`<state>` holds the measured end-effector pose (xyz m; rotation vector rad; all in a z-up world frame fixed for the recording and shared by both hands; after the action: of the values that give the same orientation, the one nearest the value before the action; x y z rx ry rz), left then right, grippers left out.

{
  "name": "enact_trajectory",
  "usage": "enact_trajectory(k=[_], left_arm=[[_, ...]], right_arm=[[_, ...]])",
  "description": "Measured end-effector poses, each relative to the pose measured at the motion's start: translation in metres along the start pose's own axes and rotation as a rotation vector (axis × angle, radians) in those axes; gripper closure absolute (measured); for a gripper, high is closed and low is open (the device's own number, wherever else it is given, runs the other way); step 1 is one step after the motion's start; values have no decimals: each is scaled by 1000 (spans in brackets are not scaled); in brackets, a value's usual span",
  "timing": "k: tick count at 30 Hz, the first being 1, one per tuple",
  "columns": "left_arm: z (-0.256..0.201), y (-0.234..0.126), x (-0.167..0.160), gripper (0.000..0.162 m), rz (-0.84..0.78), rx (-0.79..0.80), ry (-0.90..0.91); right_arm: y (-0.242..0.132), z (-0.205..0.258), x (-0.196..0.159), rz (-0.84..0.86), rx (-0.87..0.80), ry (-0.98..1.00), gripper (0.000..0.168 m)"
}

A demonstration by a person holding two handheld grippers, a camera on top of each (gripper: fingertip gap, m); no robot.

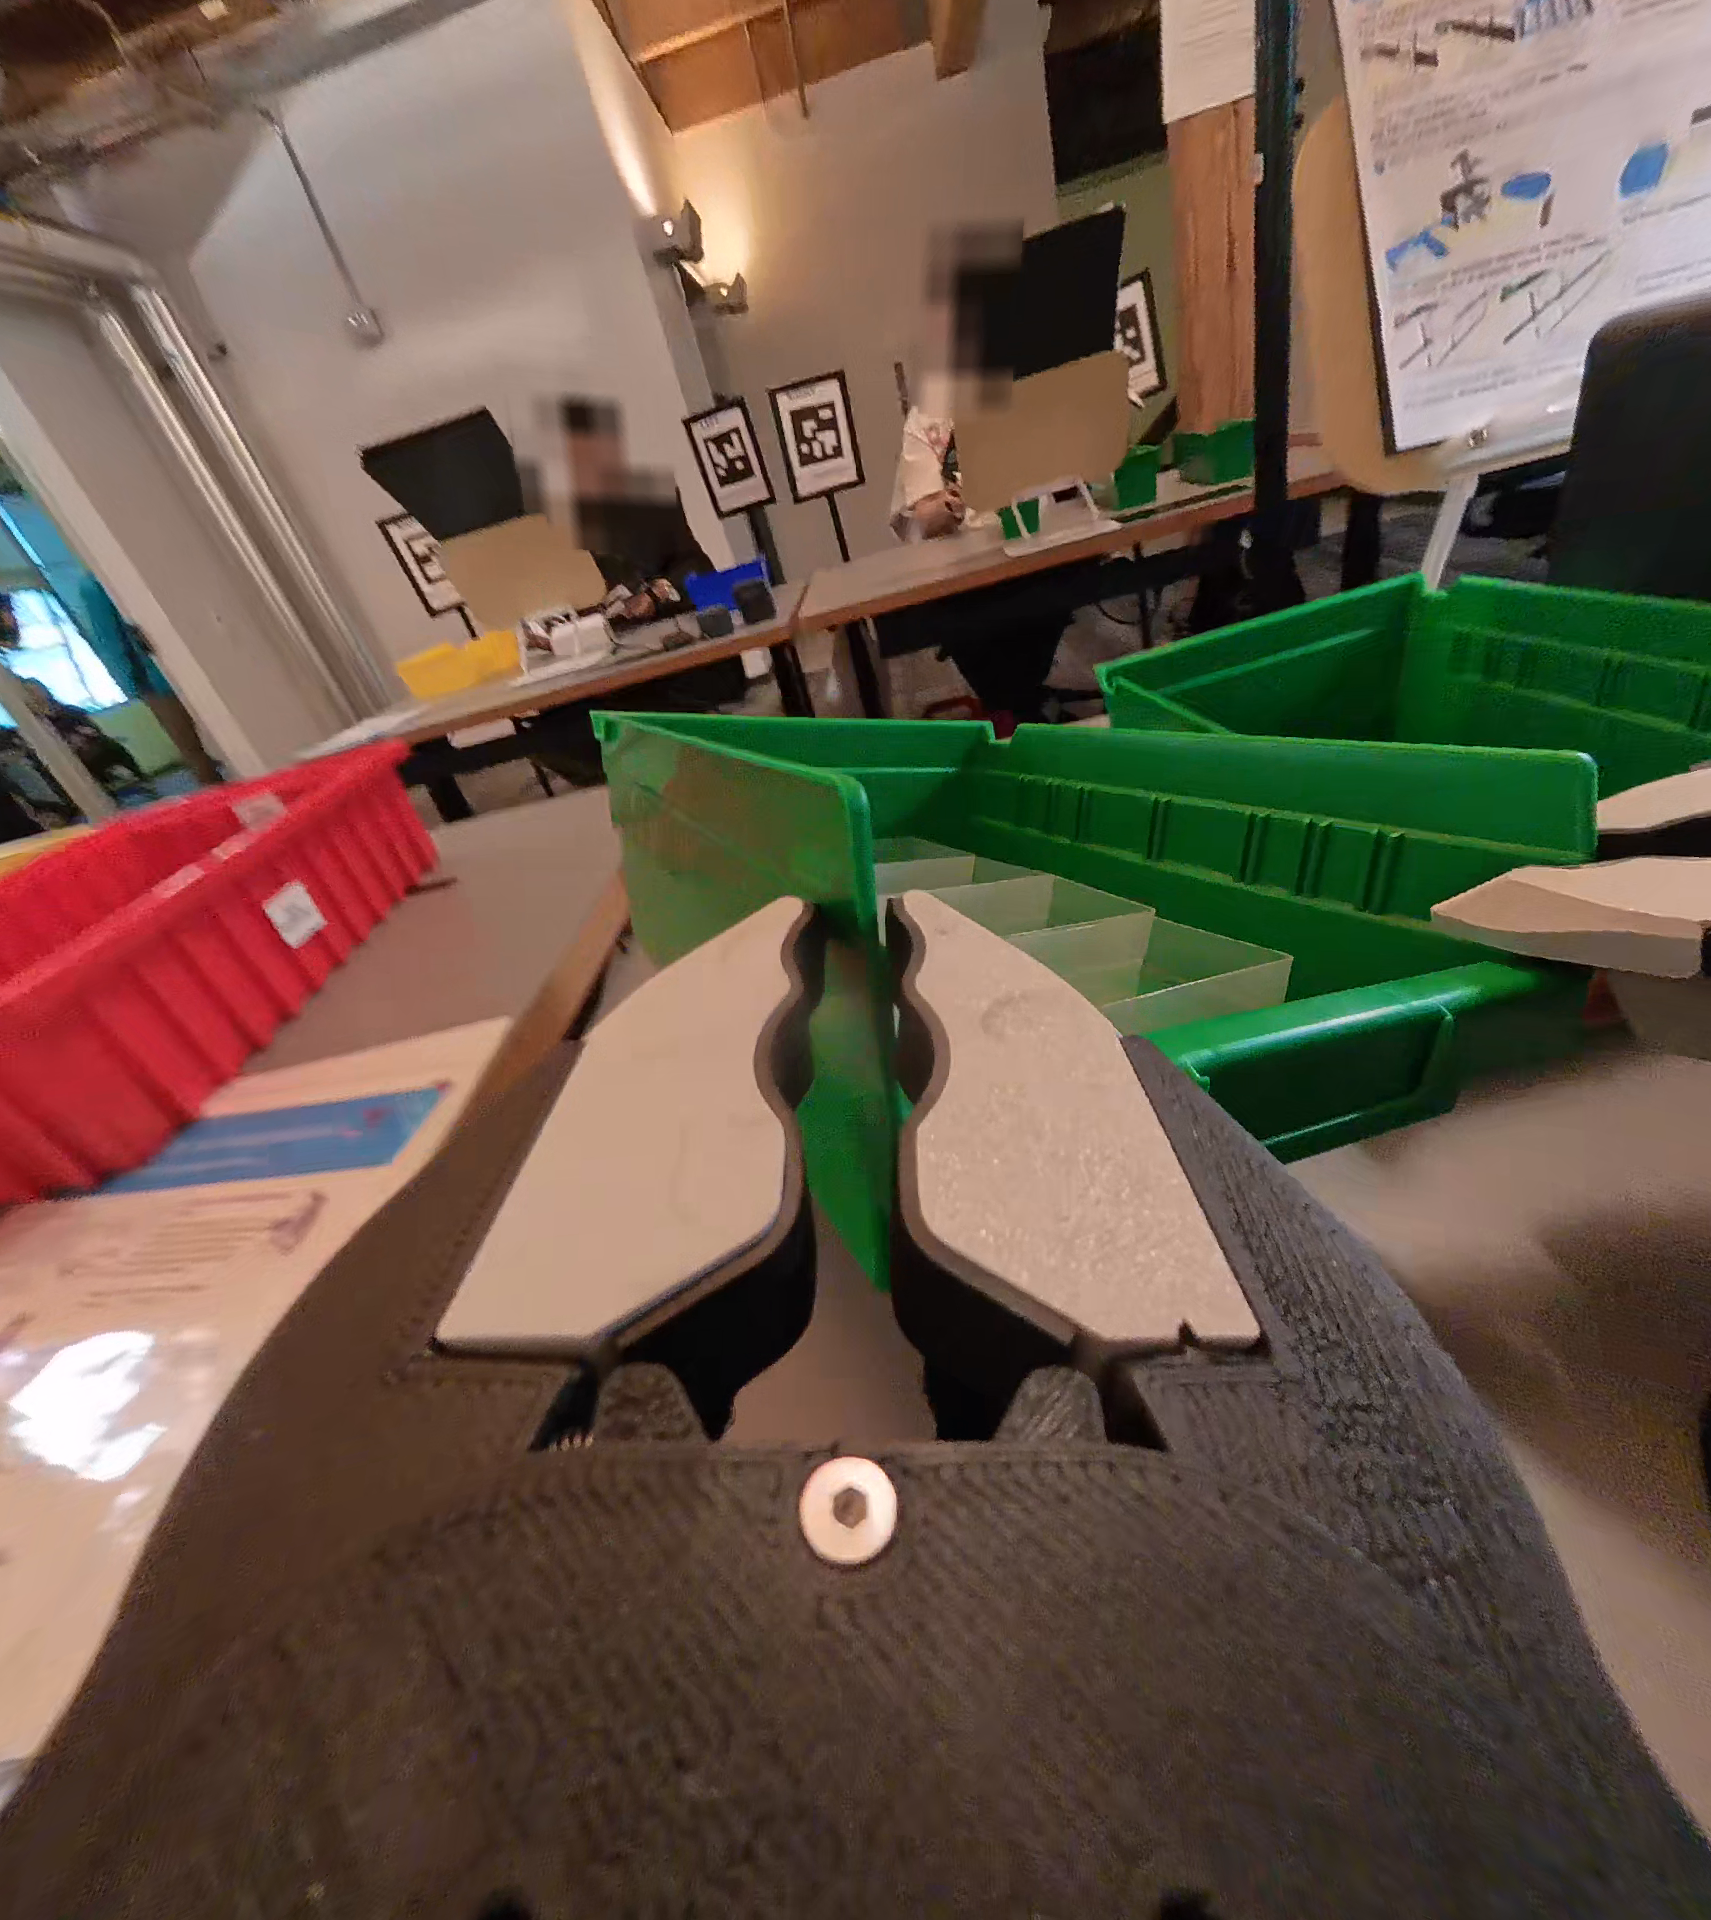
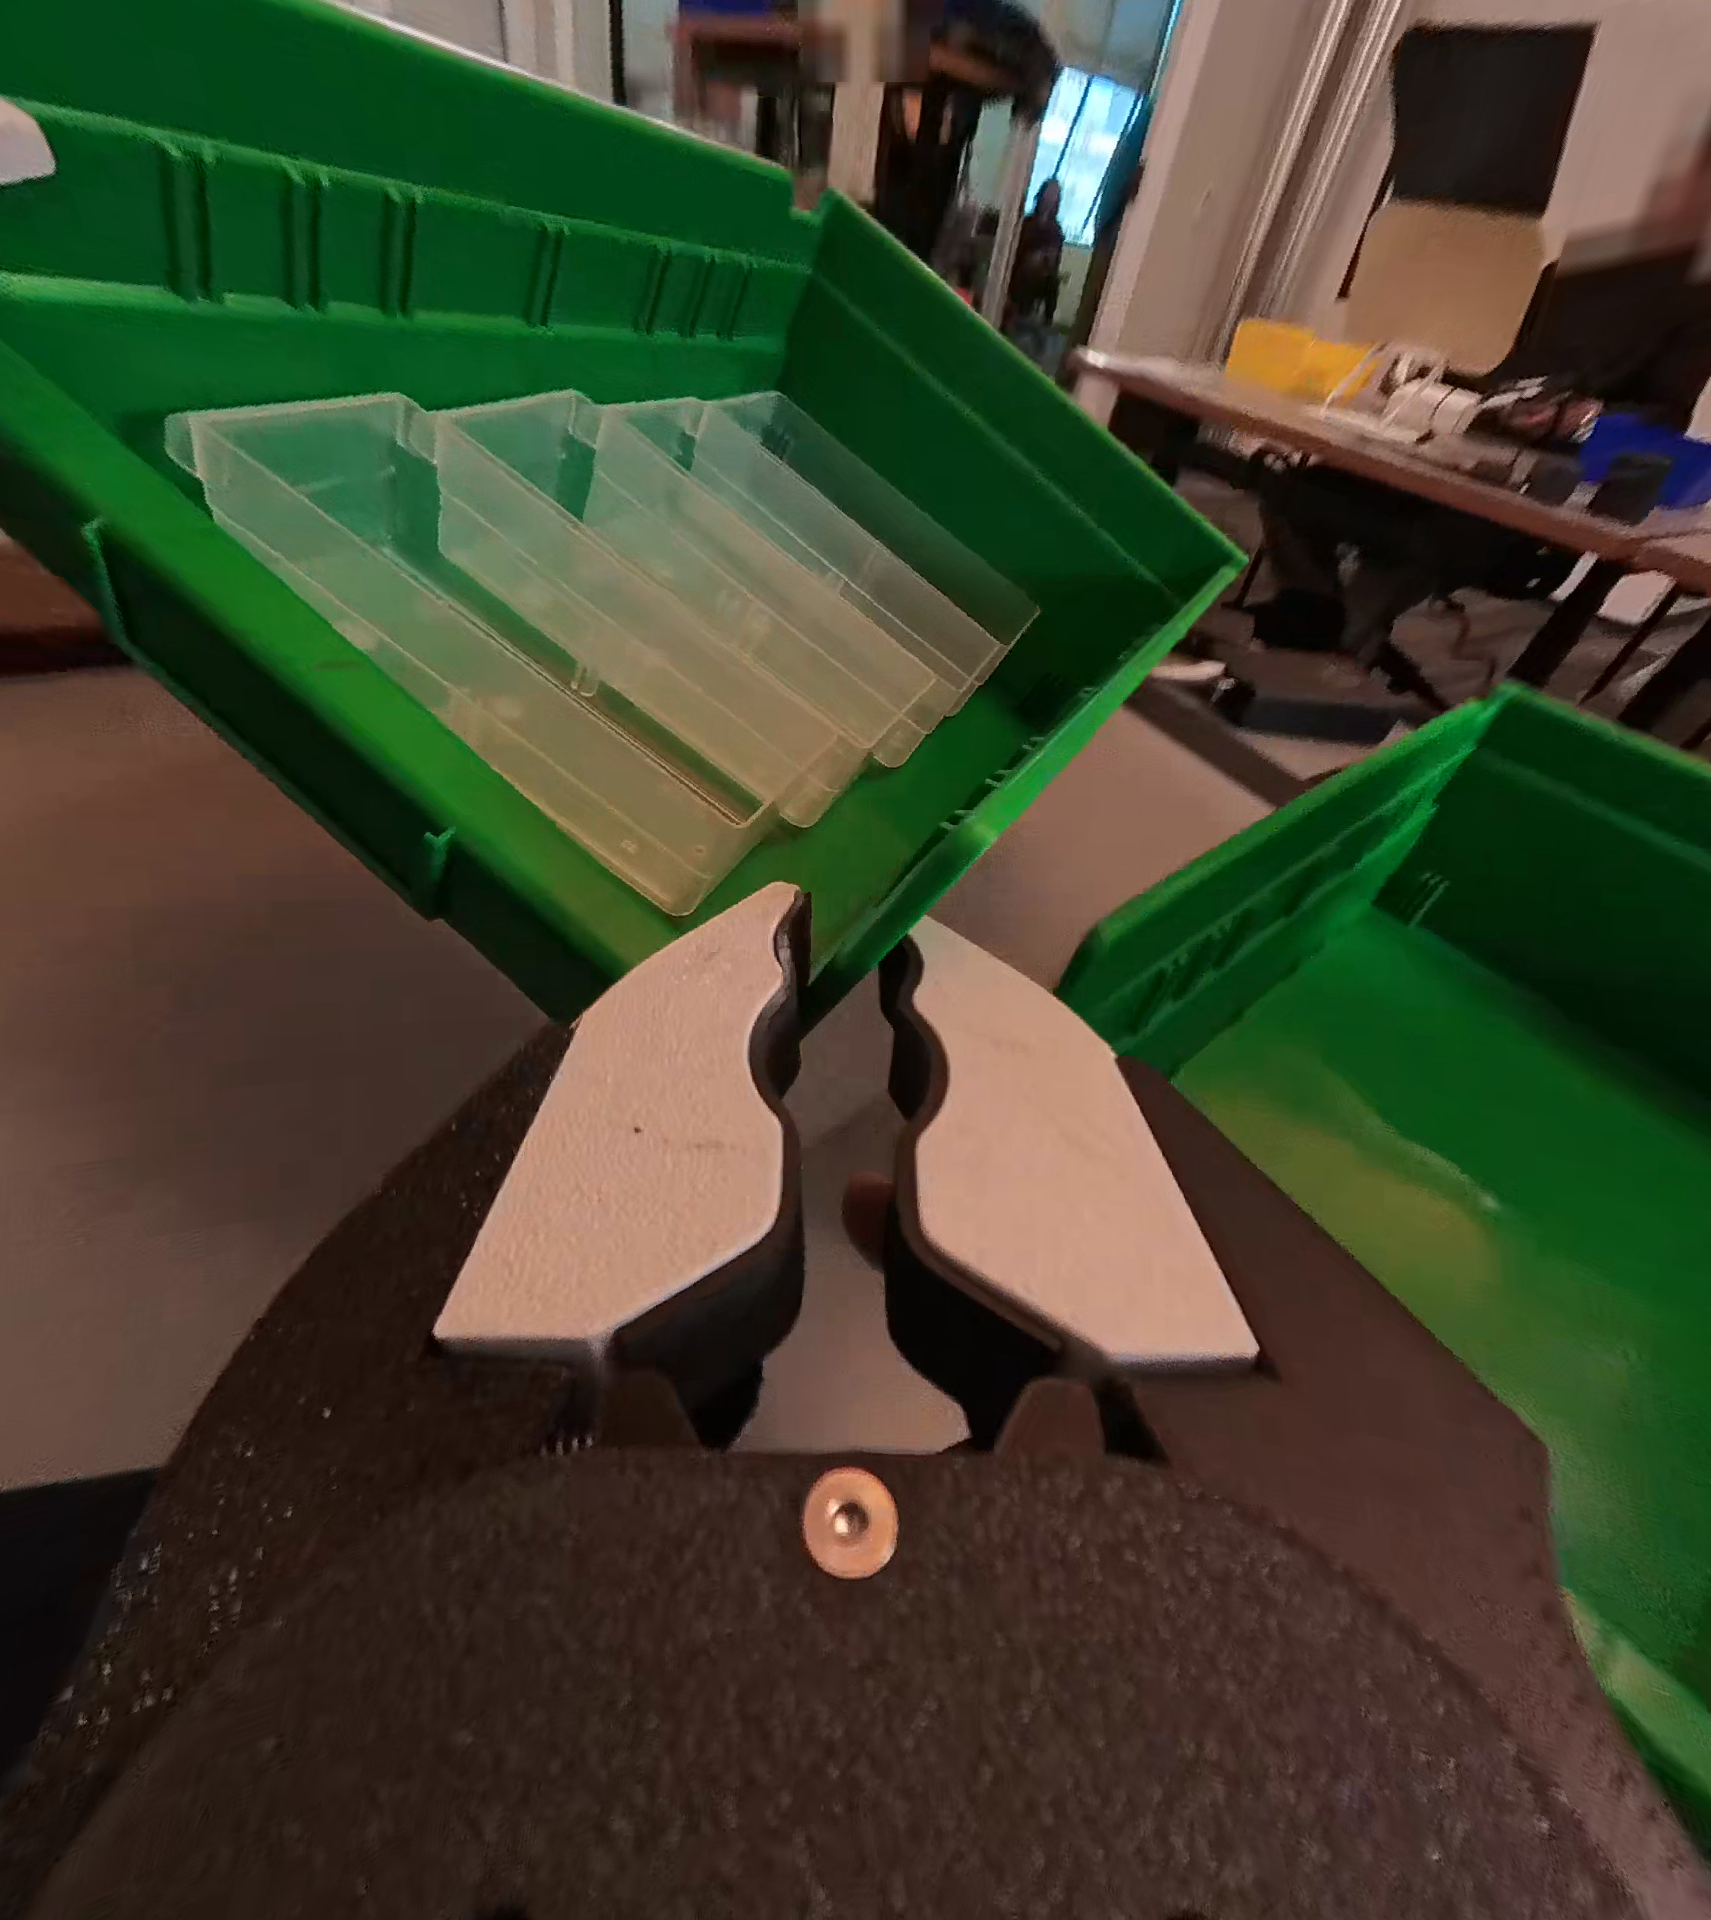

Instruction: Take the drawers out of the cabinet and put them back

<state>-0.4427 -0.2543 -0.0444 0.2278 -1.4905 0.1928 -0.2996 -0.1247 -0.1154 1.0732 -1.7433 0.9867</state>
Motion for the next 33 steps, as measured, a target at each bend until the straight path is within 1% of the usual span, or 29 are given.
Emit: enact_trajectory(k=[3, 5, 6, 9, 10, 11, 12, 13, 14, 15, 16, 17, 18, 20, 22, 23, 24, 26, 29, 33], left_arm=[[5, 13, -41, 150, 8, -48, -51], [5, 17, -53, 149, -40, -68, -63], [6, 20, -59, 149, -38, -75, -82], [0, 29, -80, 145, 61, -149, -102], [-1, 30, -82, 137, 73, -156, -98], [-1, 29, -80, 134, 56, -155, -93], [1, 29, -74, 131, 36, -148, -88], [4, 27, -66, 126, 24, -137, -82], [5, 26, -56, 124, 18, -132, -72], [4, 24, -44, 123, 15, -141, -56], [-1, 22, -32, 123, 14, -158, -27], [-9, 22, -22, 123, 23, -183, 17], [-21, 23, -16, 123, 50, -221, 66], [-50, 29, -18, 119, 154, -326, 142], [-78, 36, -38, 106, 313, -435, 199], [-89, 40, -52, 102, 395, -478, 234], [-98, 43, -66, 100, 461, -508, 276], [-112, 48, -86, 100, 533, -543, 365], [-123, 51, -98, 101, 583, -588, 419], [-122, 48, -107, 100, 670, -627, 454]], right_arm=[[11, 1, -28, 55, 4, -22, 156], [13, 0, -35, 99, 37, -56, 154], [13, 0, -38, 119, 72, -71, 152], [-1, -9, -41, 164, 157, -171, 145], [-9, -13, -37, 164, 190, -200, 144], [-18, -21, -34, 173, 212, -239, 143], [-26, -28, -33, 191, 244, -281, 127], [-33, -38, -35, 251, 261, -316, 126], [-38, -50, -41, 314, 262, -382, 118], [-41, -61, -46, 353, 257, -453, 115], [-44, -68, -50, 356, 274, -489, 113], [-46, -73, -54, 363, 307, -469, 112], [-48, -77, -61, 392, 344, -438, 107], [-49, -85, -82, 493, 374, -488, 101], [-49, -89, -104, 599, 371, -589, 104], [-47, -87, -111, 619, 374, -617, 110], [-46, -85, -117, 627, 370, -633, 123], [-43, -88, -120, 614, 305, -723, 135], [-54, -78, -117, 588, 357, -714, 137], [-89, -54, -106, 522, 430, -739, 137]])
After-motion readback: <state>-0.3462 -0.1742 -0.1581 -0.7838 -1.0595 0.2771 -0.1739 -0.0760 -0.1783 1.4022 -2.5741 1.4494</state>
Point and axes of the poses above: each gripper's, where its closed fingertips meet, y out along the fingers, x out of its top, z = x × y across the jaws, the point moved 3 cm from there along -y, back along the fingers, and after that the axes turned 11 degrees about -y, right-handed, at the moved point
